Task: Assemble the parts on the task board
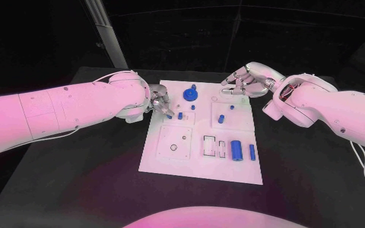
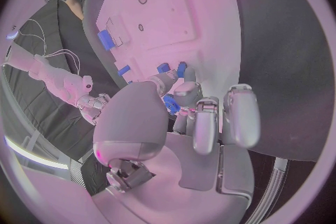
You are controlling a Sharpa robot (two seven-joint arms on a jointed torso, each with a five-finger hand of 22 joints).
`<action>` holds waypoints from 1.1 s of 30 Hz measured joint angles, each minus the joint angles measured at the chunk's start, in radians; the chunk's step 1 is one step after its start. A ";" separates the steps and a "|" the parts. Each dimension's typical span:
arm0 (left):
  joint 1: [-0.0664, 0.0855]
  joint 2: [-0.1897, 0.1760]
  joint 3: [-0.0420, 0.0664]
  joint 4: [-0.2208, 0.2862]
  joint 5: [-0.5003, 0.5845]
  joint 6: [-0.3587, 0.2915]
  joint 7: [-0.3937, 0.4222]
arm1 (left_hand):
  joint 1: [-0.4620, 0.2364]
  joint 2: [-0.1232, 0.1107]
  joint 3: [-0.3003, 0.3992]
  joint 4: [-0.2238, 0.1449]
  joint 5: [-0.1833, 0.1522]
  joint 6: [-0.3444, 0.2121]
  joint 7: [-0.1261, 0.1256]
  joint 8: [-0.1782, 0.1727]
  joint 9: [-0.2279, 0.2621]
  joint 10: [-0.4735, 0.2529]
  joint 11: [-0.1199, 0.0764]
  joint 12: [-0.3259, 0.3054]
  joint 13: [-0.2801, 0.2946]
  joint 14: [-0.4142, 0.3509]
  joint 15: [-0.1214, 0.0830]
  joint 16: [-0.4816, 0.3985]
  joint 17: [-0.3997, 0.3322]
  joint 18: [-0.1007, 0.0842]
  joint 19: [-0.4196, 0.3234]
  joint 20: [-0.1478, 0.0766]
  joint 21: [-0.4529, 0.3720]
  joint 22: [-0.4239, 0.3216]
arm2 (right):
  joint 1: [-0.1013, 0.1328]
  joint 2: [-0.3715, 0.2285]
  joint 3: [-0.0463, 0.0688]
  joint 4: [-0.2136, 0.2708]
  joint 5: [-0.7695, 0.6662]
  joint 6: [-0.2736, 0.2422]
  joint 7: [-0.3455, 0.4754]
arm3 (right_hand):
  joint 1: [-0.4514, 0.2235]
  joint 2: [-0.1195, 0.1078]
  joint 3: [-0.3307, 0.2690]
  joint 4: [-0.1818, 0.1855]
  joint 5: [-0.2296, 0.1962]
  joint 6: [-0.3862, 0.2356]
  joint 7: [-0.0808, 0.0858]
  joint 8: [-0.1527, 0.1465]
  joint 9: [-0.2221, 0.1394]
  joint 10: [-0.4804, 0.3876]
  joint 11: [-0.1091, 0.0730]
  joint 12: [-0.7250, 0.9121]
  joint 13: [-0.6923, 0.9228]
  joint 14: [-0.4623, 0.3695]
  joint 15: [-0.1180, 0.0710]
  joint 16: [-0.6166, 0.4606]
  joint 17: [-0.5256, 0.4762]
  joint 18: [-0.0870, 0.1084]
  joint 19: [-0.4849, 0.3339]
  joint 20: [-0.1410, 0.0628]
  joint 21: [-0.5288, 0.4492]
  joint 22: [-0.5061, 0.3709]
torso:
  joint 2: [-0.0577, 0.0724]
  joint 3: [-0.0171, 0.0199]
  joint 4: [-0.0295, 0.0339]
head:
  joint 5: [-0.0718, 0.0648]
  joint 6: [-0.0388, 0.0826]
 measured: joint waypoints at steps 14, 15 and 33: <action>0.001 0.023 -0.004 -0.025 -0.003 0.013 -0.009 | -0.042 -0.017 0.033 -0.006 0.001 0.019 -0.013 0.005 0.003 0.009 -0.008 0.000 0.003 0.004 -0.004 0.000 0.000 0.000 0.001 -0.001 0.000 0.000 | 0.000 0.000 0.000 0.001 0.000 0.000 0.000 | 0.000 0.000 0.000 0.000 0.000 0.000 0.000 0.000 0.000 0.000 0.000 0.000 0.000 0.000 0.000 0.000 0.000 0.000 0.000 0.000 0.000 0.000 | 0.000 0.0008 -0.0001 | -0.002 -0.002; 0.001 0.024 -0.005 -0.027 -0.003 0.013 -0.010 | -0.048 -0.019 0.044 -0.016 0.000 0.021 -0.014 0.005 0.004 0.009 -0.008 0.000 0.003 0.003 -0.004 0.000 0.000 0.000 0.004 -0.004 0.000 0.000 | 0.000 0.000 0.000 0.001 0.000 0.000 0.000 | 0.000 0.000 0.000 0.000 0.000 0.000 0.000 0.000 0.000 0.000 0.000 0.000 0.000 0.000 0.000 0.000 0.000 0.000 0.000 0.000 0.000 0.000 | 0.000 0.0008 -0.0001 | -0.002 -0.002; -0.001 0.041 -0.006 -0.049 -0.002 0.016 -0.034 | -0.175 -0.054 0.049 -0.030 0.012 0.048 -0.035 0.008 0.007 0.023 -0.020 0.004 0.013 0.000 -0.015 0.000 0.000 0.000 0.009 -0.009 0.004 0.000 | 0.000 0.000 0.000 0.002 0.000 0.000 0.001 | 0.000 0.000 0.000 0.000 0.000 0.000 0.000 0.000 0.000 0.000 0.000 -0.004 -0.006 0.000 0.000 -0.005 -0.007 0.000 -0.004 -0.004 -0.004 -0.008 | 0.000 0.0004 -0.0002 | -0.005 -0.003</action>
